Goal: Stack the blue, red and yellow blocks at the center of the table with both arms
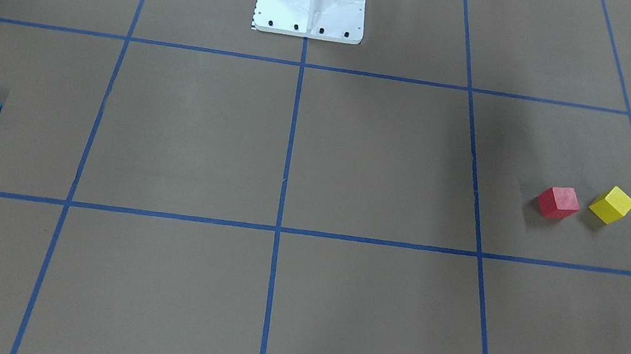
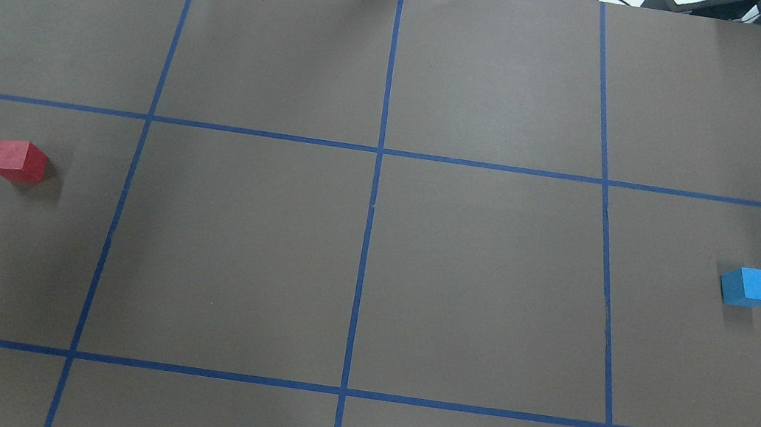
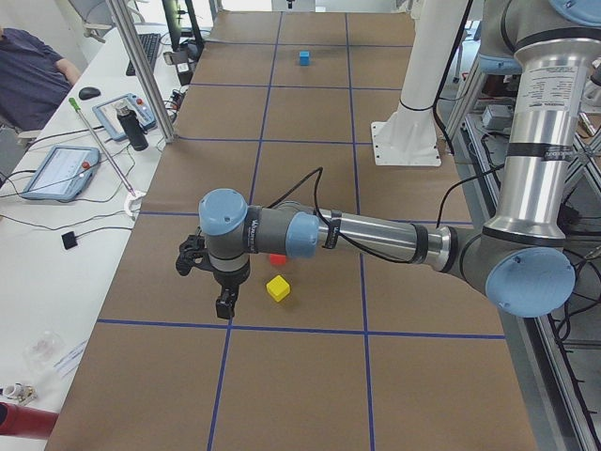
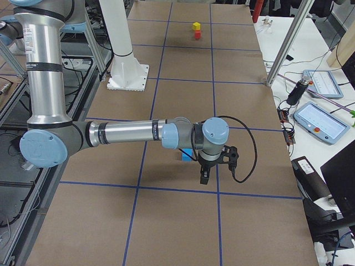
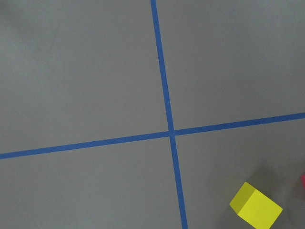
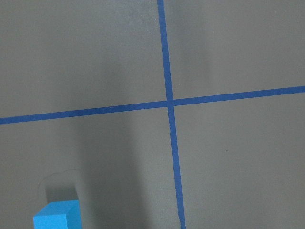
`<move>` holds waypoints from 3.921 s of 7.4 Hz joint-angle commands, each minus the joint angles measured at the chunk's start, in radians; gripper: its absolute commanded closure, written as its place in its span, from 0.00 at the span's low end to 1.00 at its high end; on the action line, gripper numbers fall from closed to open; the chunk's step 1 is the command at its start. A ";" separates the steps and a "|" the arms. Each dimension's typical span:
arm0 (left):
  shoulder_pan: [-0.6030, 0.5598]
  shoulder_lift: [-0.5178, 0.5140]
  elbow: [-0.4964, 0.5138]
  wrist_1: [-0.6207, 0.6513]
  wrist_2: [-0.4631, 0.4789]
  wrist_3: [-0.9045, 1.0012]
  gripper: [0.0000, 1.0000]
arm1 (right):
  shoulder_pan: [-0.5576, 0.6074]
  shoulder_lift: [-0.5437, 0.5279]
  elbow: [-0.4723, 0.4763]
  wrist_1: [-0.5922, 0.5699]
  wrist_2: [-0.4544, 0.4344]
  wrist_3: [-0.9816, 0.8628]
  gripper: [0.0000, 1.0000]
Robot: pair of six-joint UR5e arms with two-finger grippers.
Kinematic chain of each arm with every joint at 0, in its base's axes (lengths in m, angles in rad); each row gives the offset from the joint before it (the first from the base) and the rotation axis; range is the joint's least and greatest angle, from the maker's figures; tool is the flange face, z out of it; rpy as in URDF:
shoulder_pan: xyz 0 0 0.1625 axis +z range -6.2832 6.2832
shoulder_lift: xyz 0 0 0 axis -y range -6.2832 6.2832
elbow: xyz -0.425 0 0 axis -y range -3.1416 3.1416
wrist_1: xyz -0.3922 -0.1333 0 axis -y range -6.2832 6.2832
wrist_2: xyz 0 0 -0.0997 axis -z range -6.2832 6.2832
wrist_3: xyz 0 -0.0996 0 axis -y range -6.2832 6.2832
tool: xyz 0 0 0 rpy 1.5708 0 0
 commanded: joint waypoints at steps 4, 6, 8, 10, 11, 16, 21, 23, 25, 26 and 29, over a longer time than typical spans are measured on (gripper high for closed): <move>0.003 0.023 -0.031 0.002 0.000 -0.003 0.00 | 0.000 0.003 0.018 0.002 0.008 0.003 0.00; 0.006 0.028 -0.017 -0.001 -0.002 -0.055 0.00 | -0.003 0.032 0.026 0.016 0.006 0.008 0.00; 0.004 0.061 -0.029 -0.014 -0.003 -0.051 0.00 | -0.052 0.038 0.022 0.063 0.005 0.023 0.00; 0.003 0.074 -0.038 -0.051 -0.003 -0.054 0.00 | -0.151 0.002 0.012 0.239 0.006 0.025 0.00; 0.003 0.080 -0.052 -0.051 -0.002 -0.054 0.00 | -0.190 -0.003 0.010 0.261 0.008 0.043 0.00; 0.003 0.080 -0.071 -0.051 0.000 -0.057 0.00 | -0.356 -0.021 0.010 0.295 0.000 0.224 0.00; 0.003 0.078 -0.078 -0.048 0.000 -0.061 0.00 | -0.463 -0.070 -0.005 0.395 -0.050 0.331 0.00; 0.003 0.078 -0.080 -0.048 0.000 -0.061 0.00 | -0.477 -0.067 -0.031 0.404 -0.051 0.331 0.00; 0.003 0.080 -0.092 -0.048 0.000 -0.061 0.00 | -0.486 -0.061 -0.039 0.402 -0.049 0.334 0.00; 0.003 0.080 -0.095 -0.046 0.000 -0.061 0.00 | -0.494 -0.052 -0.053 0.402 -0.046 0.334 0.00; 0.001 0.083 -0.103 -0.043 0.002 -0.061 0.00 | -0.502 -0.043 -0.065 0.402 -0.046 0.334 0.02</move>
